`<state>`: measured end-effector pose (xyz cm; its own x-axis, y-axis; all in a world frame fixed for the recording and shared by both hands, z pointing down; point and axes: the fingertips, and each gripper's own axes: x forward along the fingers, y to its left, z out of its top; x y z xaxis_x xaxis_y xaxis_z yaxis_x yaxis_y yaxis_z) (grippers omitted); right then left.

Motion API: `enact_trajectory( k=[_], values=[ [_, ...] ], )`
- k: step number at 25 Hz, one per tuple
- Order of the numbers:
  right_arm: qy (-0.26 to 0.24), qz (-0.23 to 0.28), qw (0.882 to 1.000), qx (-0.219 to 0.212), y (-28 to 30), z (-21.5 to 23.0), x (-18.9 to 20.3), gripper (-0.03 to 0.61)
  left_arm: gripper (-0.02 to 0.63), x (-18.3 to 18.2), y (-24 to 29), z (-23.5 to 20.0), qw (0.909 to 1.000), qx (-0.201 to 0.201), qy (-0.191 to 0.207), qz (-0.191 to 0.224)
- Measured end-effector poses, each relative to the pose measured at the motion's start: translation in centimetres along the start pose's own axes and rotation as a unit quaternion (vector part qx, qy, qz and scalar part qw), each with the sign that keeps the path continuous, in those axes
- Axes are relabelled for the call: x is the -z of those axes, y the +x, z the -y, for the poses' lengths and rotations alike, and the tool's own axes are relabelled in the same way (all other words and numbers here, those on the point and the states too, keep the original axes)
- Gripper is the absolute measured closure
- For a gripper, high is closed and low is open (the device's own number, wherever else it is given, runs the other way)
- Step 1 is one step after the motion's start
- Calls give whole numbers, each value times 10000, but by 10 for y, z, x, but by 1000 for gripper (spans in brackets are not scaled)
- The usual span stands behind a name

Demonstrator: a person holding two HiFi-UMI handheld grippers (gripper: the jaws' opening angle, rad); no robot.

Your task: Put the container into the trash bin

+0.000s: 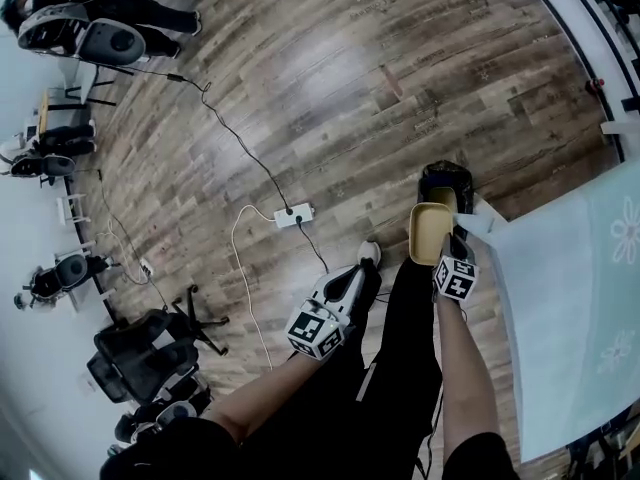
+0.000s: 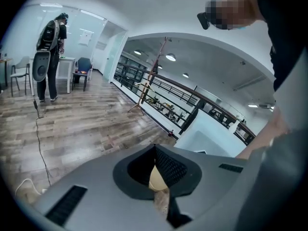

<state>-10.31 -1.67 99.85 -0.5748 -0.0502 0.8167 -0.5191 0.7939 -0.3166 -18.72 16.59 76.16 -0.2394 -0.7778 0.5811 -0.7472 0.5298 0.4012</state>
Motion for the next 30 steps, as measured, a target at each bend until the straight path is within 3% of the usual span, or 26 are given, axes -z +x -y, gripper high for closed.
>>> enact_trajectory(
  k=[4, 7, 9, 12, 19, 30],
  values=[
    [-40, -21, 10000, 22, 18, 9, 9, 534, 600, 14, 11, 0, 9998, -90, 88, -134],
    [240, 17, 9997, 72, 38, 20, 4, 535, 600, 12, 19, -6, 9989, -324, 293, -170],
    [373, 79, 9993, 2, 48, 25, -3, 534, 600, 17, 25, -4, 9989, -375, 241, -172],
    [170, 49, 9998, -82, 61, 30, -11, 532, 600, 31, 30, -4, 9985, -461, 123, -273],
    [53, -524, 9985, 151, 76, 39, 12, 512, 600, 54, 25, -16, 9964, -617, 73, -581],
    [-108, -932, 9954, -173, 40, -10, 37, 512, 600, 21, 26, -18, 9977, -500, 218, -410]
  ],
)
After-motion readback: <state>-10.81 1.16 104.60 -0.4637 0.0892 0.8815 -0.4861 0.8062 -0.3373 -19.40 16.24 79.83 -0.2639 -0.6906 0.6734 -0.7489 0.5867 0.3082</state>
